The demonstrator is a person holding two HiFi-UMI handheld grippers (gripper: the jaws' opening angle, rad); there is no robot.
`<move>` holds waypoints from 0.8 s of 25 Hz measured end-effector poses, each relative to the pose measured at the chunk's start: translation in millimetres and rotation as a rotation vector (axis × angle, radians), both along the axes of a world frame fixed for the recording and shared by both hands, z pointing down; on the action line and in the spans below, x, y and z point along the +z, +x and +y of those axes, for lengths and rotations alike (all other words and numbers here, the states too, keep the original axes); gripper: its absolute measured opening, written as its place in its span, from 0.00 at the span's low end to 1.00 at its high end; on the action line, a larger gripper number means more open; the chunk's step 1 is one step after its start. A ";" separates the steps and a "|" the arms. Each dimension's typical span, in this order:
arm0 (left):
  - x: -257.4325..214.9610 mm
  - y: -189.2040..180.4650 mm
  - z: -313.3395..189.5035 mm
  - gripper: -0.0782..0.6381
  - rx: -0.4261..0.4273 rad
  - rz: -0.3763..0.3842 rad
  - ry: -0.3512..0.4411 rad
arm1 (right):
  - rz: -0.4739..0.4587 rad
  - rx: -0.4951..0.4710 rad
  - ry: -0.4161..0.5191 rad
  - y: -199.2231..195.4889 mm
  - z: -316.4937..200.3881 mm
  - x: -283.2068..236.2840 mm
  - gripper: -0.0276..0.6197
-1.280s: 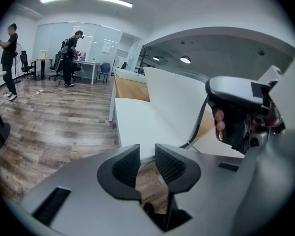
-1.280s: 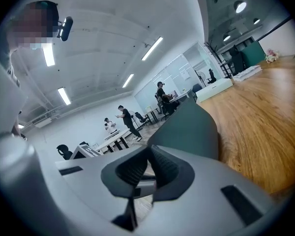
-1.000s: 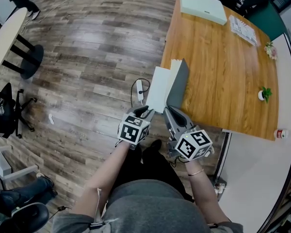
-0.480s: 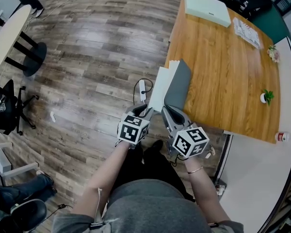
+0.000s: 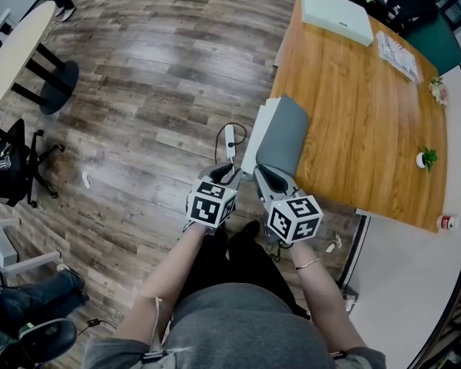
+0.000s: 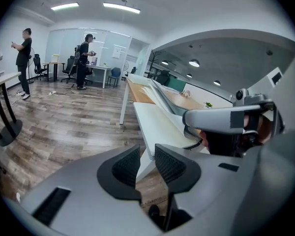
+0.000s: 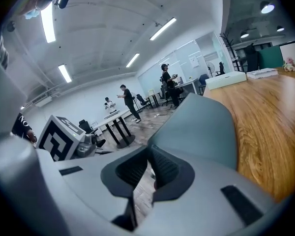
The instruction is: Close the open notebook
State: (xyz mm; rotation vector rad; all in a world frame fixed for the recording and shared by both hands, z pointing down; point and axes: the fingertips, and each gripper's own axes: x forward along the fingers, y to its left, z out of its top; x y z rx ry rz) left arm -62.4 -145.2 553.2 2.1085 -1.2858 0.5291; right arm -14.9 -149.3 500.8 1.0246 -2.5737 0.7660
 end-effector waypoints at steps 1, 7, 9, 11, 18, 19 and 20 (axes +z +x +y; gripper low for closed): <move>0.7 -2.0 0.1 0.26 -0.005 -0.001 -0.002 | 0.009 -0.003 -0.005 -1.8 -0.4 3.3 0.09; 2.8 -12.8 0.6 0.26 -0.034 -0.001 -0.008 | 0.085 -0.027 -0.019 -10.3 -2.2 20.4 0.09; 3.3 -15.9 0.5 0.26 -0.041 0.000 -0.009 | 0.103 -0.034 -0.026 -12.1 -2.9 25.5 0.09; 3.8 -18.6 0.5 0.26 -0.048 0.001 -0.010 | 0.120 -0.037 -0.034 -13.5 -3.2 30.4 0.09; 4.0 -27.0 0.6 0.26 -0.058 0.007 -0.012 | 0.200 -0.049 -0.045 -19.5 -2.2 44.6 0.09; 4.1 -27.4 0.3 0.26 -0.059 0.007 -0.012 | 0.212 -0.051 -0.042 -19.6 -1.9 45.9 0.09; 4.1 -27.7 -0.2 0.26 -0.059 0.008 -0.012 | 0.222 -0.052 -0.039 -19.4 -1.6 47.2 0.09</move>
